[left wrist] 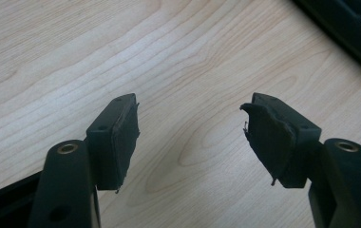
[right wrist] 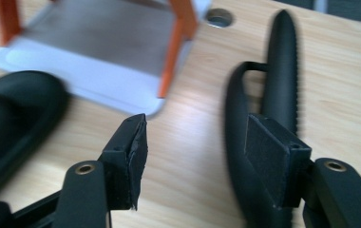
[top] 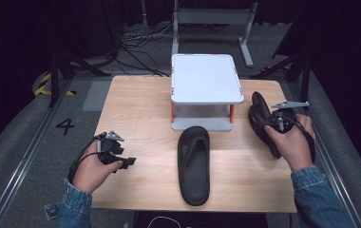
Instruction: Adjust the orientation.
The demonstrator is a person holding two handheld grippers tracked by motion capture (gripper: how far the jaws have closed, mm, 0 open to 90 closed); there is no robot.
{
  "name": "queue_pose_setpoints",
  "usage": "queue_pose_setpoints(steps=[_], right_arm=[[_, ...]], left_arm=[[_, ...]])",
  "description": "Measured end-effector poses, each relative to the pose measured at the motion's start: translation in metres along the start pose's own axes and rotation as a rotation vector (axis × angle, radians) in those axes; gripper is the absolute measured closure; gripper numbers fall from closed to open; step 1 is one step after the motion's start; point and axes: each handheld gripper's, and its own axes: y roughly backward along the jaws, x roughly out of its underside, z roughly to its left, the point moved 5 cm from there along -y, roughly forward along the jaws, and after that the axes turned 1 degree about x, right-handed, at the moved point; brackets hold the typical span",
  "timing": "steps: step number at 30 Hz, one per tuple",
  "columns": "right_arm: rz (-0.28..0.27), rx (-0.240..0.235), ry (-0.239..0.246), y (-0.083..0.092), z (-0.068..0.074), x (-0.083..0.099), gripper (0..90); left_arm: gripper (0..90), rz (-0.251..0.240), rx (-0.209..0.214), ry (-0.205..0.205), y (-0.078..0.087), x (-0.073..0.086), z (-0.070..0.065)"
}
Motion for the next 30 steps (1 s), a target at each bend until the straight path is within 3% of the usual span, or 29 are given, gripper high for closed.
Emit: queue_pose_setpoints(steps=[7,15,22,27,28,30], right_arm=[[0.064,0.083,-0.005,-0.021,-0.026,-0.009,39.5],[0.137,0.104,-0.016,-0.044,-0.033,-0.008,39.7],[0.122,0.106,-0.080,-0.058,-0.040,-0.014,42.6],[0.112,0.109,-0.129,-0.066,-0.041,-0.021,52.5],[0.110,0.114,-0.137,-0.066,-0.041,-0.022,62.9],[0.118,0.125,-0.125,-0.065,-0.042,-0.022,61.8]], left_arm=[[32.7,-0.015,-0.027,0.020,0.003,0.012,0.006],[32.5,-0.018,-0.044,0.053,0.011,0.028,0.008],[32.6,-0.021,-0.052,0.068,0.014,0.033,0.008],[32.5,-0.014,-0.051,0.067,0.013,0.035,0.009],[32.5,-0.016,-0.053,0.067,0.013,0.035,0.010],[32.5,-0.018,-0.048,0.068,0.014,0.035,0.010]])
